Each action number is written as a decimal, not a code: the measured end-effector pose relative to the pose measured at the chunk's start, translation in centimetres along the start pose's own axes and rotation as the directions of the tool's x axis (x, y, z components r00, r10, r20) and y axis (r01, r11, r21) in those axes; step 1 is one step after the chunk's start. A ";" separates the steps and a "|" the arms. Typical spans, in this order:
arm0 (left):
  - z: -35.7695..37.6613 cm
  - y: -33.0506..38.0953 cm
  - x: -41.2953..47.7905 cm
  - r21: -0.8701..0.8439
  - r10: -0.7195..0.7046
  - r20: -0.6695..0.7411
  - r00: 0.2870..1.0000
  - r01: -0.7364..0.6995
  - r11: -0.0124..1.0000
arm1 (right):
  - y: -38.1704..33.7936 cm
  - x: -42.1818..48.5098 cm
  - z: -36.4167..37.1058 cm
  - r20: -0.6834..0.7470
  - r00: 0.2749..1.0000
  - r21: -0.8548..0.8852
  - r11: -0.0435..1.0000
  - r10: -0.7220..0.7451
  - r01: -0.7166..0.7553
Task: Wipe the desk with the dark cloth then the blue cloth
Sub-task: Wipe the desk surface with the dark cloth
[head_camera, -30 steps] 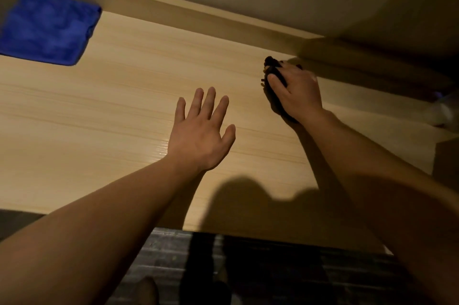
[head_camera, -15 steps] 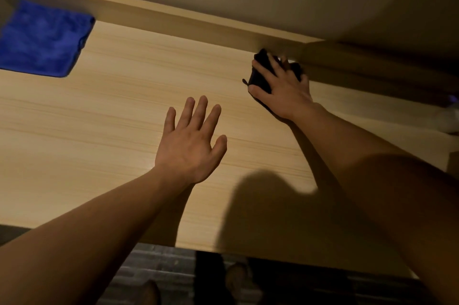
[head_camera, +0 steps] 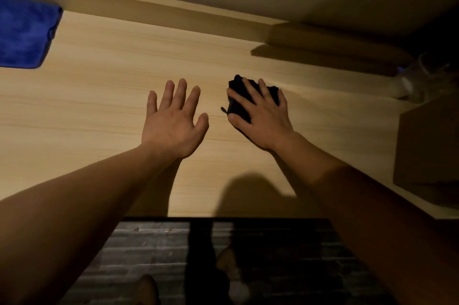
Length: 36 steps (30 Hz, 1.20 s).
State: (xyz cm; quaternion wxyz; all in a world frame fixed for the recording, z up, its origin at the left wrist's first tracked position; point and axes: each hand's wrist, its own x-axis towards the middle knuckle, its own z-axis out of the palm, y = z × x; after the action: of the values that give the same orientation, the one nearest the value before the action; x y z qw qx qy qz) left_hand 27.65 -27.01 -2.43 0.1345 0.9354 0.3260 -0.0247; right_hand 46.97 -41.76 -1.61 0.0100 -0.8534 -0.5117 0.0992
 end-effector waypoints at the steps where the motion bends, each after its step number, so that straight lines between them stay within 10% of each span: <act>1: 0.0 0.0 0.0 -0.002 0.003 -0.001 1.000 -0.003 1.000 | -0.4 -1.0 0.2 -0.005 1.000 0.002 1.000 0.002 -0.002; 19: -0.3 2.1 0.0 -0.088 0.212 -0.089 0.973 -0.219 0.972 | -5.2 -17.0 3.4 0.019 0.999 0.087 0.996 -0.027 0.025; 26: 1.3 5.8 0.4 -0.123 0.177 0.004 0.984 -0.176 0.977 | -4.8 -20.2 2.2 0.092 0.996 0.459 0.888 -0.018 -0.026; 36: 1.6 6.4 0.5 -0.013 0.132 0.019 0.991 -0.132 0.991 | 4.6 -2.9 -4.2 -0.213 0.966 0.461 0.887 0.149 -0.035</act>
State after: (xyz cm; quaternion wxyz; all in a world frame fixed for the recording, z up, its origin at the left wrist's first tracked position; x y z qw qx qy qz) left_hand 32.09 -31.95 -2.53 0.1447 0.9539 0.2620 -0.0232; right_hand 50.38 -46.11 2.41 0.2662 -0.8565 -0.4281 0.1109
